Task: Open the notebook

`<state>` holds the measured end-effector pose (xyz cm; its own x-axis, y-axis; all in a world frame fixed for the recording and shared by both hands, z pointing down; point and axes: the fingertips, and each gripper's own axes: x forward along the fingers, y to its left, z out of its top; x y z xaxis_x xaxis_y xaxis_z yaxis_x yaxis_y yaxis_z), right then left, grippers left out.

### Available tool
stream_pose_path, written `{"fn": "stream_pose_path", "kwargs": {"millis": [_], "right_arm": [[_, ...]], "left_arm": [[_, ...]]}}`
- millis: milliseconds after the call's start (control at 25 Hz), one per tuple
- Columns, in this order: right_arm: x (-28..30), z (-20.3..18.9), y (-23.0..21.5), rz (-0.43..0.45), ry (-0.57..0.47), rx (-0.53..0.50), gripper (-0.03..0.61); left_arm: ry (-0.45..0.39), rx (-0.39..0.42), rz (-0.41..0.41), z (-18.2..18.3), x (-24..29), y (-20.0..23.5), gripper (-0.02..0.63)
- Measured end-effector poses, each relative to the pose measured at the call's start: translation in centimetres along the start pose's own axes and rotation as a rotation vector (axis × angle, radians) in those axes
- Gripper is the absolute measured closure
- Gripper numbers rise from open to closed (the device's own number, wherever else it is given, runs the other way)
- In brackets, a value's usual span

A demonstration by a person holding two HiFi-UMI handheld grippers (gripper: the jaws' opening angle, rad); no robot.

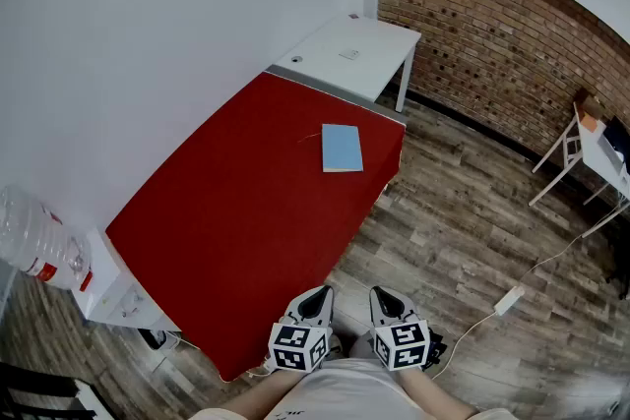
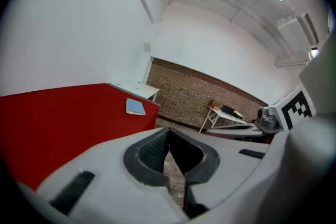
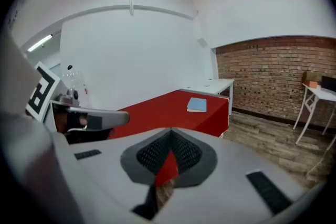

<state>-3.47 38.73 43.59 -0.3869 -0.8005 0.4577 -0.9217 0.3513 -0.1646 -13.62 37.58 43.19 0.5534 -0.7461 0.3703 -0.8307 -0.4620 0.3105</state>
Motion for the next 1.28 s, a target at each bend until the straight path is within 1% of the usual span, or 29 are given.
{"fn": "stream_pose_path", "kwargs": {"millis": [120, 240, 360, 440, 640, 880, 1080, 1280], "right_arm": [[0.8, 0.5, -0.4, -0.003, 0.005, -0.012, 0.572], [1.9, 0.9, -1.5, -0.002, 0.010, 0.002, 0.572], [4.0, 1.3, -2.7, 0.012, 0.019, 0.019, 0.572], [5.8, 2.0, -3.8, 0.025, 0.025, 0.012, 0.572], [10.8, 6.1, -8.9, 0.055, 0.008, -0.014, 0.572], [16.1, 11.1, -15.0, 0.105, 0.006, -0.053, 0.572], [19.2, 13.9, -19.2, 0.148, 0.010, -0.080, 0.572], [21.4, 15.3, -21.5, 0.153, 0.014, -0.072, 0.572]], "left_arm": [[-0.002, -0.006, -0.002, 0.6, 0.9, 0.5, 0.606], [0.005, -0.007, -0.004, 1.0, 2.4, 0.7, 0.607], [0.015, -0.014, 0.001, 1.6, 4.7, 1.5, 0.607], [0.015, -0.015, 0.006, 2.4, 6.6, 2.0, 0.607], [0.006, -0.025, 0.044, 5.5, 12.7, 3.6, 0.607], [-0.018, -0.036, 0.079, 9.9, 20.6, 4.0, 0.607], [-0.041, -0.055, 0.110, 12.7, 25.9, 3.9, 0.607], [-0.031, -0.054, 0.113, 13.6, 28.7, 4.1, 0.607]]}}
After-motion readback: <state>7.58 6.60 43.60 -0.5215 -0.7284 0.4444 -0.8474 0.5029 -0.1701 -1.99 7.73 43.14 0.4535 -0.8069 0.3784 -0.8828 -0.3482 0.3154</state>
